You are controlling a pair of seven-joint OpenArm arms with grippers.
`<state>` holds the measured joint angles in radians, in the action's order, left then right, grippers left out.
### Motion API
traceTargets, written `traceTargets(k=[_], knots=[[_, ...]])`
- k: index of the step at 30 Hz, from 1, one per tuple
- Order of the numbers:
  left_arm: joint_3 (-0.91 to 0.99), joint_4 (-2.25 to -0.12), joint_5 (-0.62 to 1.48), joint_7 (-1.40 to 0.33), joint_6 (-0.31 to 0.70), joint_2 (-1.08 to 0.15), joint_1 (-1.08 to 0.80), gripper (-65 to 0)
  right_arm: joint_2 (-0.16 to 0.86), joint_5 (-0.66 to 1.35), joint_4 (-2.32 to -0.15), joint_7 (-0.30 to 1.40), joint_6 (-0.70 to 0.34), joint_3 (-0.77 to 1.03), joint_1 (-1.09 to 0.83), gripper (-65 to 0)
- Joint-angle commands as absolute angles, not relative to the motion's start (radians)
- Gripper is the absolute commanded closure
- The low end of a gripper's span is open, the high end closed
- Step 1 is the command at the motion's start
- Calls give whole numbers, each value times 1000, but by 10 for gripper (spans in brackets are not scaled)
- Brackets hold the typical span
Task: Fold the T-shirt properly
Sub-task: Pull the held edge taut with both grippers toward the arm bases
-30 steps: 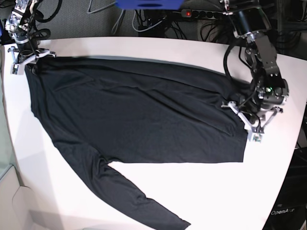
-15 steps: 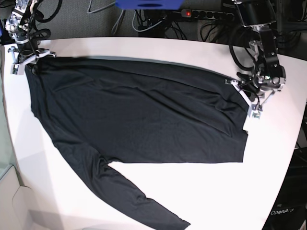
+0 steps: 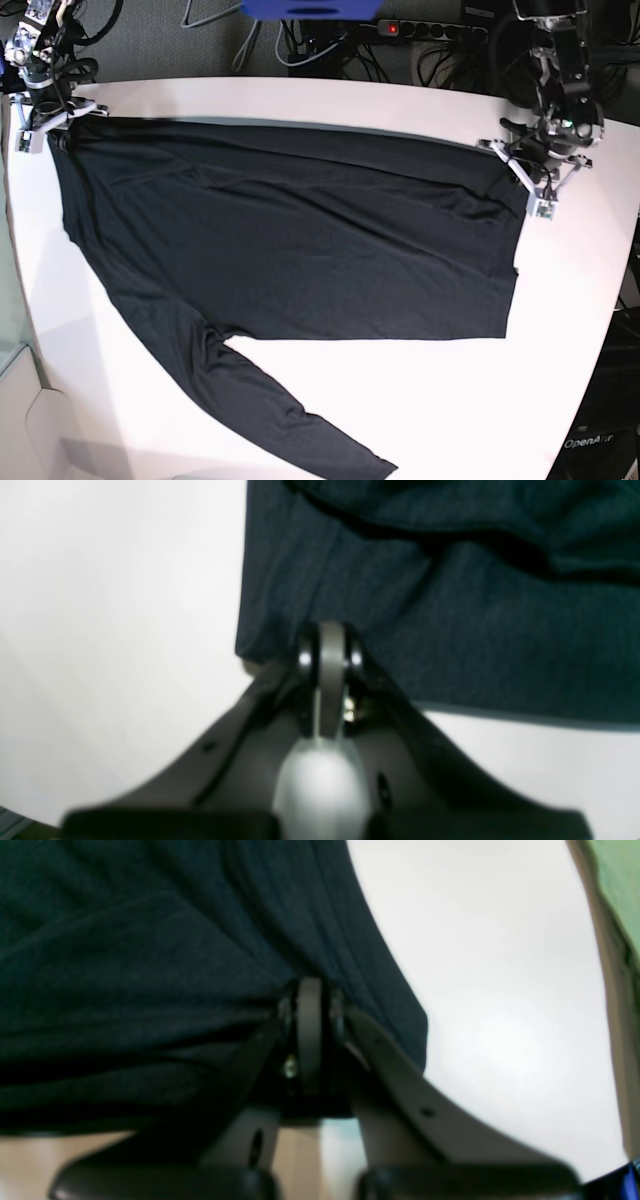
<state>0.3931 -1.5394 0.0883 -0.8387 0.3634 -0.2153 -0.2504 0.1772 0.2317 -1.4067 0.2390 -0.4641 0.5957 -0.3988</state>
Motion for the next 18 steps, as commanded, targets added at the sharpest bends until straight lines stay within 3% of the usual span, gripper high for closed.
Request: traceTargets(k=[1,18], knots=[[390,-1503,19,-1047,369,-213,-311,-14,185,197,-1406,291,-453,599,-410,-2],[390,-1606,16,-1043,369,-216,-466,-14,180,199,-1406,291,-453,596,-410,-2]])
